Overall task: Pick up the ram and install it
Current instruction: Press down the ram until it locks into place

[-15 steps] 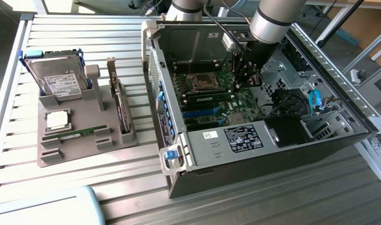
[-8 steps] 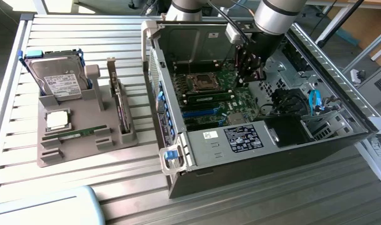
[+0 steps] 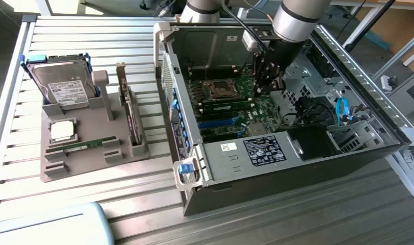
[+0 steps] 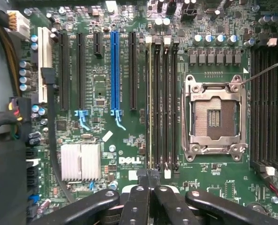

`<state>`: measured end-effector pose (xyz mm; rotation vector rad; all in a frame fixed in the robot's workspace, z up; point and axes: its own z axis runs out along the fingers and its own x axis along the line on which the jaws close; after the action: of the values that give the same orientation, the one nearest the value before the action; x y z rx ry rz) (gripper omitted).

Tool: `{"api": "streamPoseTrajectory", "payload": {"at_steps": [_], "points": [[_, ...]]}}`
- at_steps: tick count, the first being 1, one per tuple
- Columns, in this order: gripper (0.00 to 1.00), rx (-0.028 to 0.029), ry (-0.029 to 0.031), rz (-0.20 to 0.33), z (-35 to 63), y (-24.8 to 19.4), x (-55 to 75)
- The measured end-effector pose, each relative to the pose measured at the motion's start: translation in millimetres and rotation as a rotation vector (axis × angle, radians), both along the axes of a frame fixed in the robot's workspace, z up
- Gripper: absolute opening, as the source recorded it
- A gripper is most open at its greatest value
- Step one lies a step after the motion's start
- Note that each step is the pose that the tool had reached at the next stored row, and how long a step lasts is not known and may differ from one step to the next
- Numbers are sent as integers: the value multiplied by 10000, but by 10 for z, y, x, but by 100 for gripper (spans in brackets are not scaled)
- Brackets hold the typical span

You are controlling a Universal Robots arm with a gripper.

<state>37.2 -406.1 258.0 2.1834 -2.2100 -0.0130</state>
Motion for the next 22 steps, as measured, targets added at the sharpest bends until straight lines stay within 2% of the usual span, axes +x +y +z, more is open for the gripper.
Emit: {"api": "streamPoseTrajectory", "payload": {"at_steps": [2, 6, 12, 15, 18, 22], "points": [[11, 5, -2, 0, -41, 38, -17], [11, 2, 2, 1, -84, 44, -47], [11, 4, 98, 189, -170, 37, -47], [11, 2, 182, 439, -232, 37, -46], [11, -3, 216, 514, -259, 36, -46], [11, 0, 226, 534, -273, 36, -45]]}}
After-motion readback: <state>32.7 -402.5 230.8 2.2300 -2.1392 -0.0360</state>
